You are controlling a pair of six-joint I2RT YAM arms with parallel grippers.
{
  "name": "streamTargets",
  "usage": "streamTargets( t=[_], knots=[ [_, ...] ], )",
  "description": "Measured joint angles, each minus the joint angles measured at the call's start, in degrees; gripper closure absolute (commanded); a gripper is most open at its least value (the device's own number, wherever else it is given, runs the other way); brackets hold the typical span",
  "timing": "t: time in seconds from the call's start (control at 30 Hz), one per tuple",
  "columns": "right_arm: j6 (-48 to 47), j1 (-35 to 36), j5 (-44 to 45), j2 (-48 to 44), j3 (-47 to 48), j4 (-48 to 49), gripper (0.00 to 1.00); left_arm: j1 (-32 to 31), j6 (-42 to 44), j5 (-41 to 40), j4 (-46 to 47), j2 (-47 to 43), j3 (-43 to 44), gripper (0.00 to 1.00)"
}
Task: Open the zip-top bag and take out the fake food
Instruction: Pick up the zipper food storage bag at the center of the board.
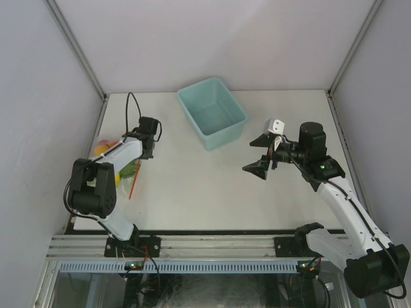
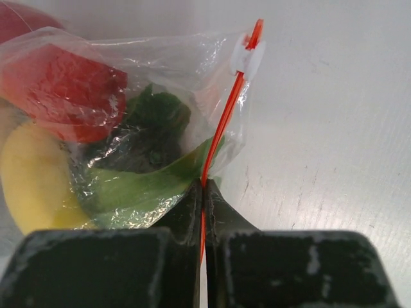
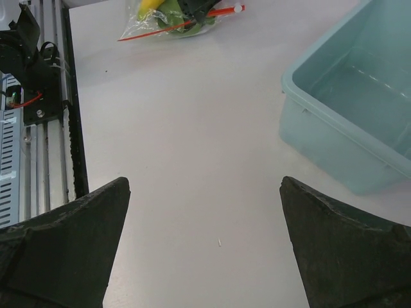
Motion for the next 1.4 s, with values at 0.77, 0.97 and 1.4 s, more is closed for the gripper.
streamTargets(
  t=[0.77, 0.97, 1.4],
  knots=[
    [-18.8, 1.4, -14.4, 0.7, 0.0, 1.9, 0.04, -8.7, 17.0, 34.1, -8.6, -36.0, -0.5, 1.0],
    [-20.5, 3.2, -15.0, 3.0, 0.0, 2.4, 0.08, -11.7, 18.5, 41.4, -13.8, -37.0, -0.3, 1.0],
    [-11.7, 9.3, -13.3, 10.4, 0.0, 16.2, 0.14, -20.0, 19.5, 46.7, -17.8, -37.0, 2.6, 1.0]
  ],
)
